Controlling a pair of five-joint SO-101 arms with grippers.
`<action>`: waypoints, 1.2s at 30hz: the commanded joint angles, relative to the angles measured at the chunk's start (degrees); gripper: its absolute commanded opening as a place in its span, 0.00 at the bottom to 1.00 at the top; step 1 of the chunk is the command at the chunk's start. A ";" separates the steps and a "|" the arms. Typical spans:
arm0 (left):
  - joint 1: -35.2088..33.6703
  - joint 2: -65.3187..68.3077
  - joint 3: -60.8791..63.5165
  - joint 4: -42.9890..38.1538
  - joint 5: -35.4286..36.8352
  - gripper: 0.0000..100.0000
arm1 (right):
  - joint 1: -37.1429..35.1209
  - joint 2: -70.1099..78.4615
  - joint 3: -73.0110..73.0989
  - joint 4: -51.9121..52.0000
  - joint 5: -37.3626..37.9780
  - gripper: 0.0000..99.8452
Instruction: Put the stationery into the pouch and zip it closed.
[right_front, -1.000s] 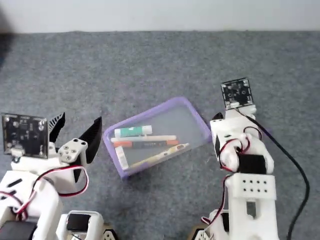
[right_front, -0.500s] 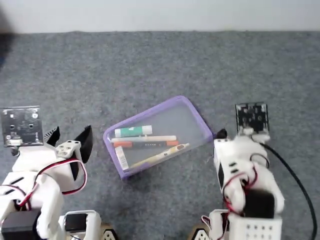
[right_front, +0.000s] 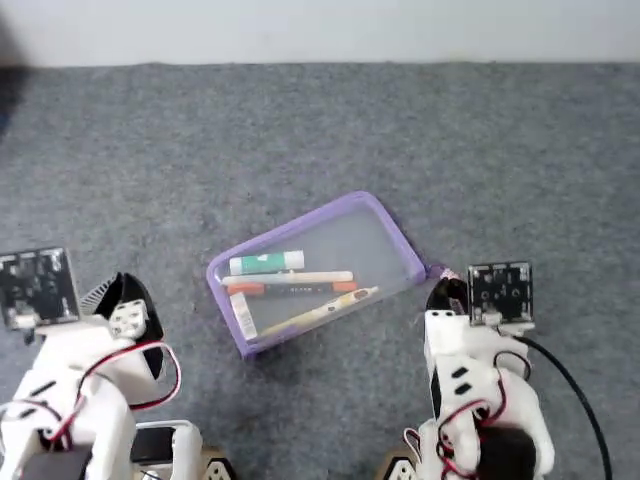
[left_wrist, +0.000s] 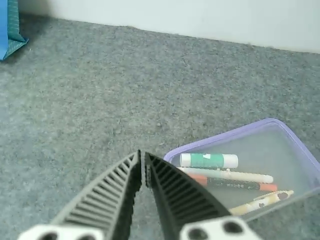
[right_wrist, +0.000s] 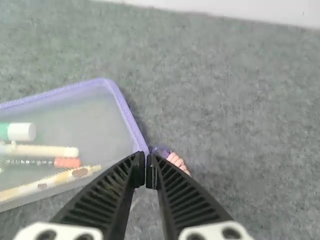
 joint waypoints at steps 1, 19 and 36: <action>0.00 -7.30 6.20 -3.78 0.53 0.01 | 0.48 -2.59 1.76 0.57 -0.44 0.01; 0.26 -23.91 55.52 -28.40 -1.85 0.01 | 0.13 -2.42 25.67 3.38 -0.26 0.01; 8.62 -23.82 60.00 -20.22 -1.58 0.01 | 0.66 -2.42 26.99 6.02 -0.53 0.01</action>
